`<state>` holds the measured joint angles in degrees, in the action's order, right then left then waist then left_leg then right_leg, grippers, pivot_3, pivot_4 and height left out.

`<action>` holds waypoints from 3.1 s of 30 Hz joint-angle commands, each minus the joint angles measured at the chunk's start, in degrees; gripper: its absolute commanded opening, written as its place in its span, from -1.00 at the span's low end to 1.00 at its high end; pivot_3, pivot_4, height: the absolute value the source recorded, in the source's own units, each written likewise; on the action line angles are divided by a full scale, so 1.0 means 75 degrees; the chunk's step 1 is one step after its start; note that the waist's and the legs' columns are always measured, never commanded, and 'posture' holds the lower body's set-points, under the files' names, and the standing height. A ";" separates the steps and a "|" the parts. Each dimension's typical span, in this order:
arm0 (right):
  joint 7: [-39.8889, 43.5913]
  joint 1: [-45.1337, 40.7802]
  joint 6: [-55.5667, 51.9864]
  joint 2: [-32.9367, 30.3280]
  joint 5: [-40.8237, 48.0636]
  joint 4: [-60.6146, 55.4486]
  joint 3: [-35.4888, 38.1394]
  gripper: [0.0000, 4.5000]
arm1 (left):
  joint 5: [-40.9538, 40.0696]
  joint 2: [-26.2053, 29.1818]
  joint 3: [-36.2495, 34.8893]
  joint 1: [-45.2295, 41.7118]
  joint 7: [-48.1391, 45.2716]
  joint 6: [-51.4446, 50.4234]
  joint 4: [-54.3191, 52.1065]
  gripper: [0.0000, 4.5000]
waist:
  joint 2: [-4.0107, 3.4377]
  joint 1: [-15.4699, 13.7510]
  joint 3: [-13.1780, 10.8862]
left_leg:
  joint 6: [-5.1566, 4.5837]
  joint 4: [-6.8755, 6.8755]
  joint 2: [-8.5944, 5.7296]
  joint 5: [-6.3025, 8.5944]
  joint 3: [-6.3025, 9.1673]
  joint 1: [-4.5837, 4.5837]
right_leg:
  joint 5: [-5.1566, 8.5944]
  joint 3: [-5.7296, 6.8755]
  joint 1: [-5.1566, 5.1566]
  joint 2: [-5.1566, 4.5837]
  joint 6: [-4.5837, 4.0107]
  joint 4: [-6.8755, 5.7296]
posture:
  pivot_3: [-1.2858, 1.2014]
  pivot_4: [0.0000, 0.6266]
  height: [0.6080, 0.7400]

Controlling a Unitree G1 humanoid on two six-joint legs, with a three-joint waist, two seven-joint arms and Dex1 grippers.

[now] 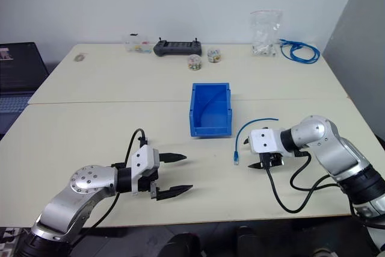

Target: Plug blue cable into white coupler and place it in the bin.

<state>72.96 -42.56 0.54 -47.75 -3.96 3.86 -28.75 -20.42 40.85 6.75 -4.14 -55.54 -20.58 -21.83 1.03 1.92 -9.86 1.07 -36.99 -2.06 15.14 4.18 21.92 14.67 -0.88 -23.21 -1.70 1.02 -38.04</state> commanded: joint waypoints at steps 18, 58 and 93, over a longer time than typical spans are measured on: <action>0.0285 -0.2274 0.4597 0.1287 -0.3204 0.2837 -0.1448 0.62 | 0.0030 -0.0105 0.0010 -0.0219 0.0068 0.0020 -0.0212 1.00 | 0.0001 -0.0048 -0.0004 | 0.0003 -0.0002 -0.0008 -0.0001 0.0008 0.0001 | -0.0004 0.0003 0.0001 -0.0008 -0.0007 -0.0004 | 0.03 -0.52 1.00; 0.1218 -0.0202 -0.4060 0.2923 -0.0481 -0.0794 -0.0425 -0.99 | 0.0755 0.1130 -0.0539 0.0521 -0.0572 0.1285 0.0693 1.00 | 0.0003 -0.0036 -0.0003 | 0.0009 -0.0001 0.0086 0.0002 -0.0001 -0.0014 | -0.0042 0.0011 -0.0007 0.0076 -0.0086 -0.0005 | 0.03 -0.52 1.00; -0.1059 0.2251 -0.7496 0.1881 0.2921 -0.4086 0.2190 0.90 | 0.1205 0.0078 -0.0083 0.0184 0.0007 0.1592 0.1257 1.00 | 0.0005 -0.0035 -0.0002 | 0.0010 -0.0001 0.0085 0.0004 0.0001 -0.0001 | -0.0041 0.0020 -0.0008 0.0073 -0.0080 -0.0002 | 0.03 -0.52 1.00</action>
<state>66.19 -26.13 -55.67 -33.23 16.15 -23.29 -14.03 -12.07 41.85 6.04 -1.84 -55.81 -9.69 -12.31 1.07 1.66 -9.87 1.15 -37.01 -1.42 15.17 4.16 21.90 14.36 -0.75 -23.27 -1.16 0.42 -38.05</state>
